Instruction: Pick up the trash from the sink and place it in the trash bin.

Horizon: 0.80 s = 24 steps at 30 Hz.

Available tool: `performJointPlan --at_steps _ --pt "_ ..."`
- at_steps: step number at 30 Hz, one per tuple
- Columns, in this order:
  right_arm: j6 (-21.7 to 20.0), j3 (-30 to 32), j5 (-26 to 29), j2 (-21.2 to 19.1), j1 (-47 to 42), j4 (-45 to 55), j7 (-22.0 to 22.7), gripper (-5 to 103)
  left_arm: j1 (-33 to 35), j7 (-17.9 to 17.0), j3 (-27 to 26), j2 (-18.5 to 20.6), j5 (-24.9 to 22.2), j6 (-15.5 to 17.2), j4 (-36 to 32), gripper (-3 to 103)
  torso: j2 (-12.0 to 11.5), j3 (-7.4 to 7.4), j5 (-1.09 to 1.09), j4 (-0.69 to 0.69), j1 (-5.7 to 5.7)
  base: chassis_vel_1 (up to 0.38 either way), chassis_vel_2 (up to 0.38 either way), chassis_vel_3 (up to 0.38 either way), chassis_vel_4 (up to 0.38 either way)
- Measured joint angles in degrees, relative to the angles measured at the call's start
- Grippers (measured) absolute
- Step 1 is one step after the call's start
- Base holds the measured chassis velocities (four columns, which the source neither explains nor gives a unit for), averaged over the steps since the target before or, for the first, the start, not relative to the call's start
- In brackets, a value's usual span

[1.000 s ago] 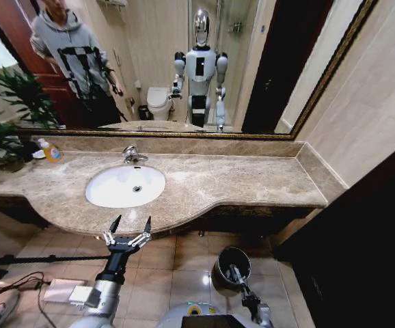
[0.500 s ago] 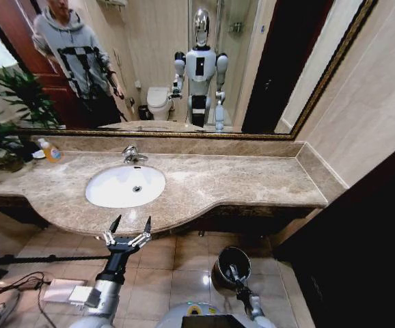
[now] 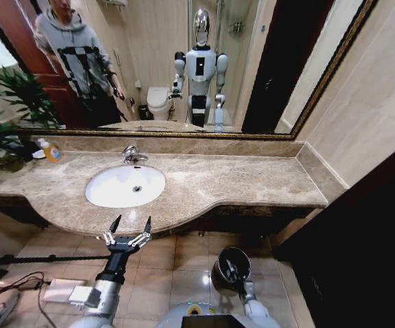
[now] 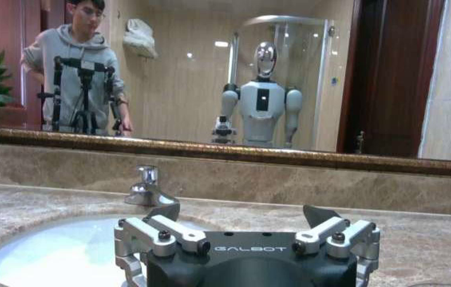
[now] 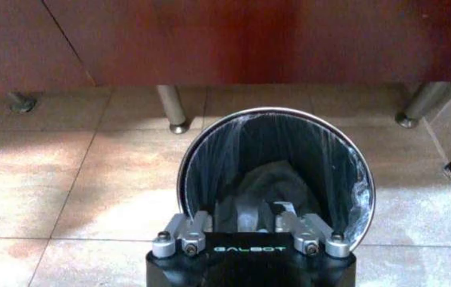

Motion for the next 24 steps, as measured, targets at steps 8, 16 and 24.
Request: performJointPlan --at_steps 8,16,24 --pt "0.1 -0.1 0.7 -0.1 -1.9 2.9 -0.1 65 0.0 0.0 0.0 0.0 0.0 0.0 0.0 100 0.0 0.00 0.00 0.00 0.00 0.000 0.000 0.000 0.000" --pt "0.1 -0.2 1.3 -0.2 -5.5 7.1 -0.5 96 0.0 0.0 0.0 0.0 0.0 0.0 0.0 100 0.0 0.00 0.00 0.00 -0.01 0.000 0.000 0.000 0.000" --pt "2.2 -0.1 1.8 0.0 -9.4 11.9 0.2 100 0.0 0.0 0.0 0.0 0.0 0.0 0.0 100 0.0 0.00 0.00 0.00 0.00 0.000 0.000 0.000 0.000"
